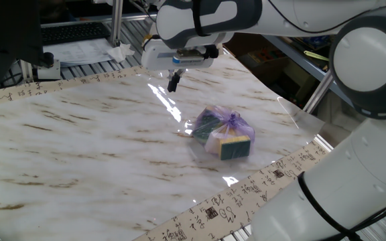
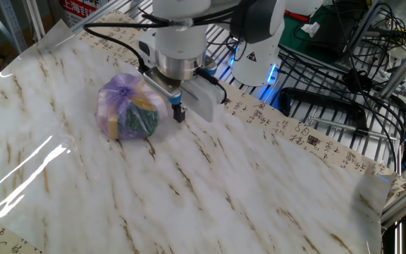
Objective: Pick up a bag of things
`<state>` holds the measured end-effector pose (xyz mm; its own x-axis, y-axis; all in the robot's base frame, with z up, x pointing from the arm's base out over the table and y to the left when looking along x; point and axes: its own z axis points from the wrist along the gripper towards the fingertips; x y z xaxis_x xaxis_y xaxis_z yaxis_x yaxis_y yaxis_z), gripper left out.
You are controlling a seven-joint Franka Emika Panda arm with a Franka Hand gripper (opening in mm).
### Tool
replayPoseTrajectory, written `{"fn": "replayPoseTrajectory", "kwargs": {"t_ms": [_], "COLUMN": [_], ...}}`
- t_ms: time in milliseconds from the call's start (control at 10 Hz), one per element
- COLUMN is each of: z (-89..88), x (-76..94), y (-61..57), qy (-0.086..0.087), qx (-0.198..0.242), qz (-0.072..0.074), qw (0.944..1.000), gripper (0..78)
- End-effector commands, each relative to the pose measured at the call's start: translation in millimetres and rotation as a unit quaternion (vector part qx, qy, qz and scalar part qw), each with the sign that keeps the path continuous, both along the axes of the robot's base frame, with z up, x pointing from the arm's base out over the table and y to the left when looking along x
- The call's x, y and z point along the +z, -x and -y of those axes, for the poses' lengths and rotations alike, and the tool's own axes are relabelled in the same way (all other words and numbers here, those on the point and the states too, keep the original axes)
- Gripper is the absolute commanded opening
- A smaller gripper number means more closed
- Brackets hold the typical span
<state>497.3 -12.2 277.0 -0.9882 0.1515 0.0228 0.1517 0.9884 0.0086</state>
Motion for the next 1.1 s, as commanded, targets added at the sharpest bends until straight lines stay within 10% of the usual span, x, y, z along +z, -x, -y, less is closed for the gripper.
{"fn": "replayPoseTrajectory", "kwargs": {"t_ms": [100, 600, 1100], "z": [0.1, -4.1, -45.8], "x": [1.2, 3.2, 1.7], "y": [-0.6, -2.0, -12.0], "qy": [0.008, 0.009, 0.017], "qx": [0.005, 0.013, -0.025], "qz": [0.01, 0.007, 0.003], "qw": [0.9999, 0.9999, 0.9995], "gripper": [0.0, 0.0, 0.0]}}
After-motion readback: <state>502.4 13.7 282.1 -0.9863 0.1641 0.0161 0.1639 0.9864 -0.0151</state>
